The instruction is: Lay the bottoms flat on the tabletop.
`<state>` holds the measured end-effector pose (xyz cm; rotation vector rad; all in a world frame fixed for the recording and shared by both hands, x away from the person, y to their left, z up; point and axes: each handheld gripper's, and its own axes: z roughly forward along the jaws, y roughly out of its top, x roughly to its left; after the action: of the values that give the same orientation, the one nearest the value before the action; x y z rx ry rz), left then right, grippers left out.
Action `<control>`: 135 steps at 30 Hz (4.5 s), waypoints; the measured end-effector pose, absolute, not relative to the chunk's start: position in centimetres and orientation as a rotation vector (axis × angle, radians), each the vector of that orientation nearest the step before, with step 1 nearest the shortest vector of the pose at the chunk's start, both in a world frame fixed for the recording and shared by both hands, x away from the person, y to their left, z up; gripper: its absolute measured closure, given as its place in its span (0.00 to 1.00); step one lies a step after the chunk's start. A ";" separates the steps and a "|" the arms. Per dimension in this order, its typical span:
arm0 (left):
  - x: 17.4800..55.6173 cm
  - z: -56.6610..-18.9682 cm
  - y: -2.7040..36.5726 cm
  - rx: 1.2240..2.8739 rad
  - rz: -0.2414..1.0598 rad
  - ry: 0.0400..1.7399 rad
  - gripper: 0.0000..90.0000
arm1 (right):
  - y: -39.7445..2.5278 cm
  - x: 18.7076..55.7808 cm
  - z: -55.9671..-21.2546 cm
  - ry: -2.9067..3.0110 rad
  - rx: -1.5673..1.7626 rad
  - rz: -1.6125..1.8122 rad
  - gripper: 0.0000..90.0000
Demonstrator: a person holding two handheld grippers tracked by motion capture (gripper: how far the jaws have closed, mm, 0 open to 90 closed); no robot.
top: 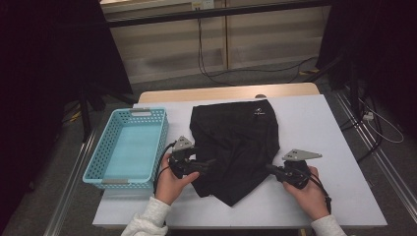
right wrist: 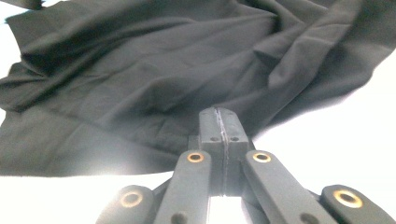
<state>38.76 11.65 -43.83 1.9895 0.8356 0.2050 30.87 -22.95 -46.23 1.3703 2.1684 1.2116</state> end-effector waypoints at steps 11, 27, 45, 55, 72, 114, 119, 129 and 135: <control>38.8 -43.8 11.4 1.996 0.204 0.827 0.17 | -25.5 30.2 -46.6 2.143 1.443 1.181 1.00; 38.9 -43.6 11.5 1.988 0.200 0.827 0.17 | -27.1 29.7 -46.2 2.125 1.467 1.167 1.00; 38.6 -43.6 11.5 2.000 0.189 0.823 0.17 | -30.0 29.1 -45.8 2.062 1.487 1.079 1.00; 38.4 -44.0 11.4 2.011 0.192 0.825 0.17 | -29.3 30.3 -45.1 1.997 1.470 1.097 0.72; 38.3 -44.4 12.0 2.021 0.206 0.848 0.17 | -28.2 34.8 -46.8 2.001 1.537 1.029 0.90; 38.3 -44.8 12.1 2.037 0.205 0.839 0.20 | -29.8 31.3 -46.3 2.031 1.580 1.087 1.00; 38.3 -44.6 12.1 2.028 0.196 0.836 0.23 | -31.4 31.4 -46.1 1.996 1.599 1.085 1.00; 38.2 -44.7 11.8 2.034 0.184 0.831 0.23 | -29.9 31.6 -46.0 2.115 1.523 1.091 0.81; 38.3 -44.5 11.9 2.031 0.183 0.835 0.22 | -30.0 33.0 -45.0 2.008 1.513 1.091 0.69</control>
<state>38.27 11.88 -44.52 2.0307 0.8351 0.1830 33.02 -29.96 -44.96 1.5130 2.0082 1.0906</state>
